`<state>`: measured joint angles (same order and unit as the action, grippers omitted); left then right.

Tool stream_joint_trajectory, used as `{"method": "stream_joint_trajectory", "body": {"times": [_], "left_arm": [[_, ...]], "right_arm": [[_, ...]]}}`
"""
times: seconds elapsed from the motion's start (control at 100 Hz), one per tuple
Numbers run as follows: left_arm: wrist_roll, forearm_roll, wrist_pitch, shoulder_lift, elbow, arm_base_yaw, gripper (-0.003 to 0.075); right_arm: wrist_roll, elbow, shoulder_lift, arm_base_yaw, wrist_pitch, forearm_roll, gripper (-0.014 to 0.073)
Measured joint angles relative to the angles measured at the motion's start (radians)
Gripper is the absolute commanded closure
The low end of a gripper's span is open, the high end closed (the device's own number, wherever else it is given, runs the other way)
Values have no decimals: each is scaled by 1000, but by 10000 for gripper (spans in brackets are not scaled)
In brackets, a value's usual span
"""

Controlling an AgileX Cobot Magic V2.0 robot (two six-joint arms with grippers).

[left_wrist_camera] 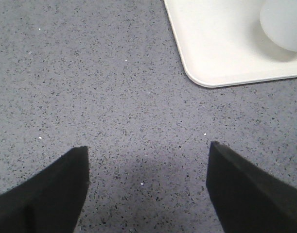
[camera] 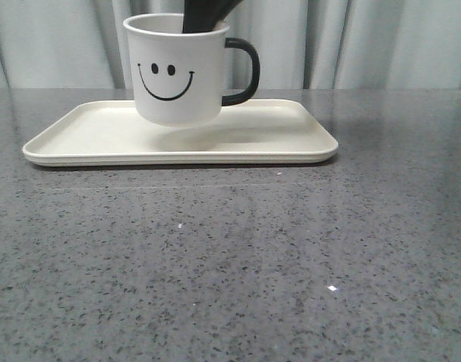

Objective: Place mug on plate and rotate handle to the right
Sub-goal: 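Lift and rotate the mug with the right gripper, turning the handle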

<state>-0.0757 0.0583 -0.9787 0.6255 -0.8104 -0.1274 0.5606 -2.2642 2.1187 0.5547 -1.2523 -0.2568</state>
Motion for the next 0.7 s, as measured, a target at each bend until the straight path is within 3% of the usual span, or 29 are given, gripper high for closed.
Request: {"method": "stream_joint_trajectory", "body": {"times": [0.7], "left_arm": [[0,0,0,0,0,2,229]], "right_arm": [[58,-2,19,0,0,0,653]]}}
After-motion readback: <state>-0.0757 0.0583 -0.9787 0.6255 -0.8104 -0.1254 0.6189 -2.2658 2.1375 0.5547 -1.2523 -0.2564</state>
